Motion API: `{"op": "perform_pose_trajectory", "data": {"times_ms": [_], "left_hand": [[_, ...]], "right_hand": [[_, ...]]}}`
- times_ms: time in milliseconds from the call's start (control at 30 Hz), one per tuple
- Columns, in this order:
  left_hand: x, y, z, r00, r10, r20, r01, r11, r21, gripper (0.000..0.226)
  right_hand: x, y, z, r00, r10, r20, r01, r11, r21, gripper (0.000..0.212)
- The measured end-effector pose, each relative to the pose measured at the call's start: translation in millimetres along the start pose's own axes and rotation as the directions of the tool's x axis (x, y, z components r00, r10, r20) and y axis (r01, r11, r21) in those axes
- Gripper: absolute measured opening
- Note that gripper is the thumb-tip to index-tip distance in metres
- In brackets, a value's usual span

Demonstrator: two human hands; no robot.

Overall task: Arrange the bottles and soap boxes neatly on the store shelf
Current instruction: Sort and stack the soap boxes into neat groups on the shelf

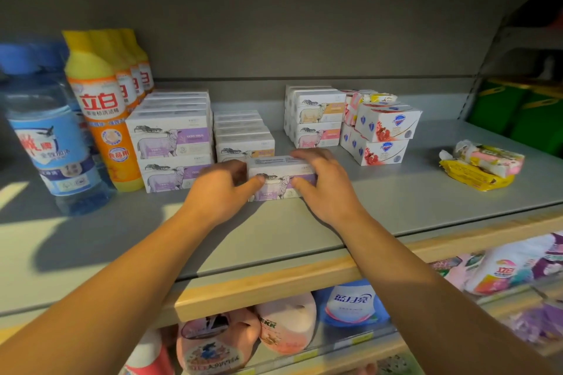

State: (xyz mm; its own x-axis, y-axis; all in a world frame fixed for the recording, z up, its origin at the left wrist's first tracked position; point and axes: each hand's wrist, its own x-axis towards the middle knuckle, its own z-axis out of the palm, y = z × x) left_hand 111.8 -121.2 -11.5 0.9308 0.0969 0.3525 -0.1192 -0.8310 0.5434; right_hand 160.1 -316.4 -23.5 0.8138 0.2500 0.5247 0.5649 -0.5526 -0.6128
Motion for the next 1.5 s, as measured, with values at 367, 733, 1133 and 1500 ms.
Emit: {"op": "perform_pose_trajectory", "data": {"times_ms": [367, 733, 1133, 1500], "left_hand": [[-35, -33, -24, 0.978, 0.161, 0.133, -0.19, 0.949, 0.25, 0.064], [-33, -36, -23, 0.982, 0.131, 0.136, -0.159, 0.962, 0.223, 0.052], [-29, -43, -16, 0.989, 0.132, 0.066, -0.142, 0.975, 0.171, 0.038], [-30, -42, -20, 0.991, 0.109, 0.082, -0.121, 0.979, 0.161, 0.036]], "right_hand": [[11, -8, 5, 0.984, -0.176, 0.025, 0.175, 0.933, -0.315, 0.044], [51, -16, 46, 0.963, -0.237, 0.126, 0.266, 0.906, -0.328, 0.043], [55, -13, 58, 0.966, -0.24, 0.096, 0.258, 0.914, -0.314, 0.044], [53, -13, 51, 0.974, -0.183, 0.135, 0.214, 0.941, -0.263, 0.048]]}}
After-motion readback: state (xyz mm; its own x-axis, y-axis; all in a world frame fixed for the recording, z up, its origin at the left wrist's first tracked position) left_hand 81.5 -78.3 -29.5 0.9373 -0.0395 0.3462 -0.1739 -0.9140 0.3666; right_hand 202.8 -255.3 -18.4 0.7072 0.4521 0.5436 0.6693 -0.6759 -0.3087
